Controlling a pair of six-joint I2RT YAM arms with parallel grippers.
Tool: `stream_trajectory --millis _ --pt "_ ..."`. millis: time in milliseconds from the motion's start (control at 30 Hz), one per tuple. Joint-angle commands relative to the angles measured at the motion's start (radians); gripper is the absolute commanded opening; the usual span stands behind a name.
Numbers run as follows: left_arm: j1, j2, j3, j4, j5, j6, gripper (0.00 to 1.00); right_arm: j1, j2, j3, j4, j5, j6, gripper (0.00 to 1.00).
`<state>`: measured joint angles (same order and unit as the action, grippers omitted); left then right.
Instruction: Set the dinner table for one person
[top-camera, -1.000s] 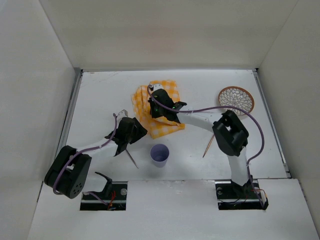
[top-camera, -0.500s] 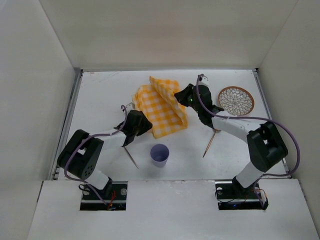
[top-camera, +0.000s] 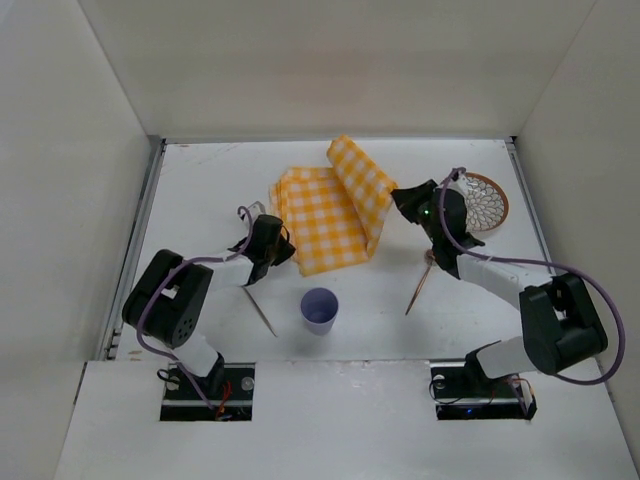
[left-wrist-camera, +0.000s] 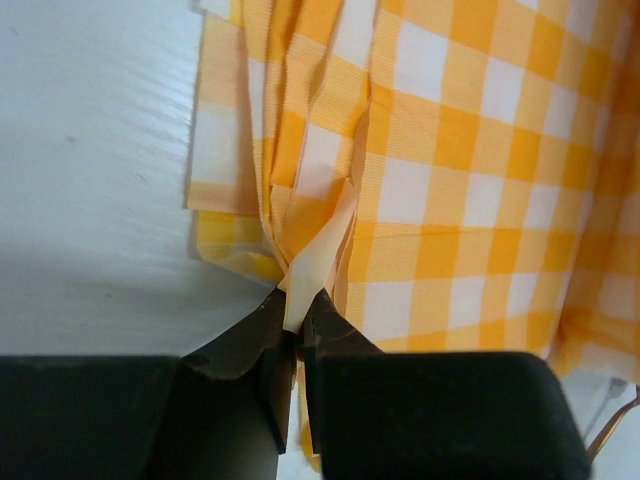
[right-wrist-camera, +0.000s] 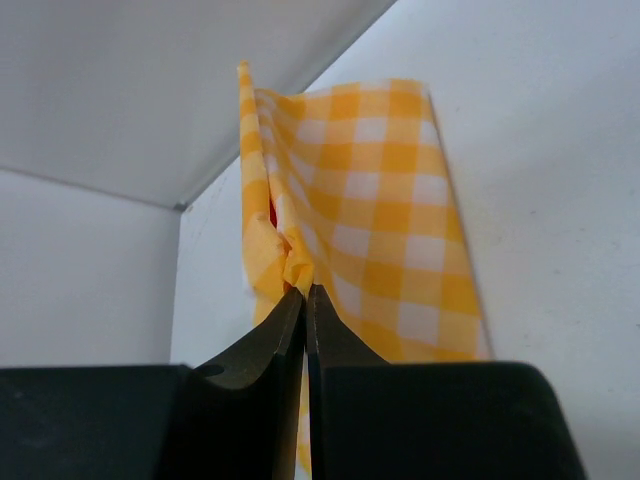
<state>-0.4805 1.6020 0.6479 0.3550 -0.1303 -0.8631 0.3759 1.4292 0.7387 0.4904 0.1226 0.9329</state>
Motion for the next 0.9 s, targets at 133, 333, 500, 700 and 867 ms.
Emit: stream_trajectory --millis 133,333,500,700,867 --pt "0.141 -0.074 -0.011 -0.016 -0.054 -0.017 0.03 -0.075 -0.056 -0.107 0.073 0.031 0.018 0.10" --pt "0.208 -0.148 -0.053 -0.034 -0.061 -0.004 0.03 -0.076 -0.056 -0.214 0.071 0.093 0.018 0.10" --pt "0.240 -0.203 -0.099 -0.047 -0.078 -0.002 0.03 -0.068 -0.069 -0.260 0.013 0.138 0.015 0.12" --pt "0.240 -0.244 -0.151 -0.067 -0.086 -0.004 0.04 -0.062 -0.075 -0.277 -0.081 0.160 0.020 0.13" --pt "0.259 -0.286 -0.172 -0.088 -0.104 -0.001 0.04 -0.058 -0.082 -0.291 -0.115 0.161 0.021 0.14"
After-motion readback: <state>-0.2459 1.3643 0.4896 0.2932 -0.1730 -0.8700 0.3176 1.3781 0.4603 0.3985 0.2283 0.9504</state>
